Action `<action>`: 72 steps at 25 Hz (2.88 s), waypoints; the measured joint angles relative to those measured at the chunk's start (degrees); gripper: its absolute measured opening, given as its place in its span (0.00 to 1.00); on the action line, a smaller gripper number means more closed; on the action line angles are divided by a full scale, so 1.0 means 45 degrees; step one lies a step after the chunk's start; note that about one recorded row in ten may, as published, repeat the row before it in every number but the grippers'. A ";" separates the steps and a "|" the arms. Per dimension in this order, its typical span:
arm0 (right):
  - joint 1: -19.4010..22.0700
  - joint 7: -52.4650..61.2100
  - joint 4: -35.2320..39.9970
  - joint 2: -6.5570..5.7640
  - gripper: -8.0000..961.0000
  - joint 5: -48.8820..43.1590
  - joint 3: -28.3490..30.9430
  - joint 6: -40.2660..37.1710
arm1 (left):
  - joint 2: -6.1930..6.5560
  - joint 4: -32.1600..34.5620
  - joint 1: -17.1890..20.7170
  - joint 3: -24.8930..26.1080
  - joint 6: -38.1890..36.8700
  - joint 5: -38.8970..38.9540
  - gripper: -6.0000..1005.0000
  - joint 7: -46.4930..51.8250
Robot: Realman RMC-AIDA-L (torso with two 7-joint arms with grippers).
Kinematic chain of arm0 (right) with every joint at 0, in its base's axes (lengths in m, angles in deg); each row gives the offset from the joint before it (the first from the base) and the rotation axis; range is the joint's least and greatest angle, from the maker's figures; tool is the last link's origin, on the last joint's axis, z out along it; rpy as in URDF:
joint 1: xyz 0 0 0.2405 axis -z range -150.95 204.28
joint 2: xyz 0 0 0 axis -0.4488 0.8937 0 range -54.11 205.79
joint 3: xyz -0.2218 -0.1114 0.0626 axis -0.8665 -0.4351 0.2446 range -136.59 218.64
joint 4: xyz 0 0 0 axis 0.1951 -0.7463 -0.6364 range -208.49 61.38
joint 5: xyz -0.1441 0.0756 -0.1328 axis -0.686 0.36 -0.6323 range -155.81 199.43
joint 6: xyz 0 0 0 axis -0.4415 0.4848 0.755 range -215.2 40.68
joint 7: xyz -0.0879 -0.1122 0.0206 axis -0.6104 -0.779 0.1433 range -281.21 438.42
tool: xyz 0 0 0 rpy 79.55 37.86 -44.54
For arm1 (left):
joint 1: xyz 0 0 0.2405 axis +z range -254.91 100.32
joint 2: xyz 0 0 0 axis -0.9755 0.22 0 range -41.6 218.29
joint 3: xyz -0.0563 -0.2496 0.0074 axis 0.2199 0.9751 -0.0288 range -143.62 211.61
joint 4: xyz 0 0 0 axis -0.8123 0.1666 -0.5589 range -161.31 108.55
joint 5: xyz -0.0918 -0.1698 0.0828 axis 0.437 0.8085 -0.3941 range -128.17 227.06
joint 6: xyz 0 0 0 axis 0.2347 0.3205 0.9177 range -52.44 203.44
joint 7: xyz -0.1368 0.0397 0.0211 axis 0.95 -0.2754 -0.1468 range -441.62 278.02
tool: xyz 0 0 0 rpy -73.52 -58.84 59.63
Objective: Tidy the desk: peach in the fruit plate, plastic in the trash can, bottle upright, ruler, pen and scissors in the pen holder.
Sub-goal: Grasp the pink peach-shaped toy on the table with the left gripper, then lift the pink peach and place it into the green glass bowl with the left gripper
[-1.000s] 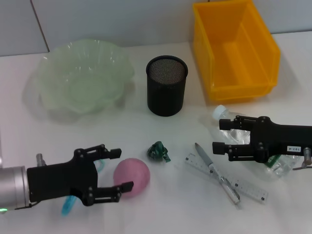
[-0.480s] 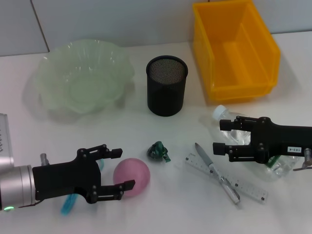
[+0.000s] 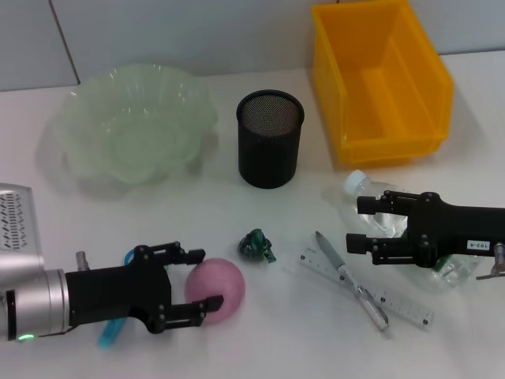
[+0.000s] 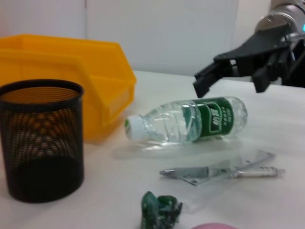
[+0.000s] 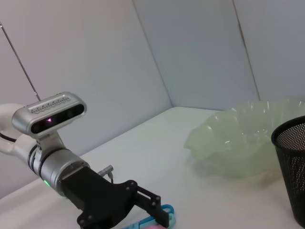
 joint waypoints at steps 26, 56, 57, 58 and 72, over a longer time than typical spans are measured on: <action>0.0128 0.0077 0.0000 -0.0012 0.80 -0.0038 0.0000 -0.0160 | 0.0149 0.2330 0.0720 -0.0322 -0.1715 0.2590 0.28 0.0822; 0.0217 -0.0180 0.0000 0.0021 0.78 0.0000 -0.0098 -0.0296 | 0.0013 0.1664 -0.1451 -0.0124 0.6285 0.6490 0.13 0.0124; 0.0222 -0.0190 0.0000 0.0021 0.78 -0.0001 -0.0098 -0.0296 | 0.0013 0.1642 -0.1430 -0.0126 0.6262 0.6540 0.14 0.0137; 0.0232 -0.0201 0.0000 0.0021 0.78 -0.0001 -0.0093 -0.0296 | 0.0013 0.1642 -0.1430 -0.0126 0.6262 0.6540 0.15 0.0137; 0.0400 -0.0206 0.0234 -0.0050 0.77 0.0001 0.0158 -0.0488 | 0.0159 0.2049 -0.0448 -0.0199 0.3483 0.6555 0.79 0.0790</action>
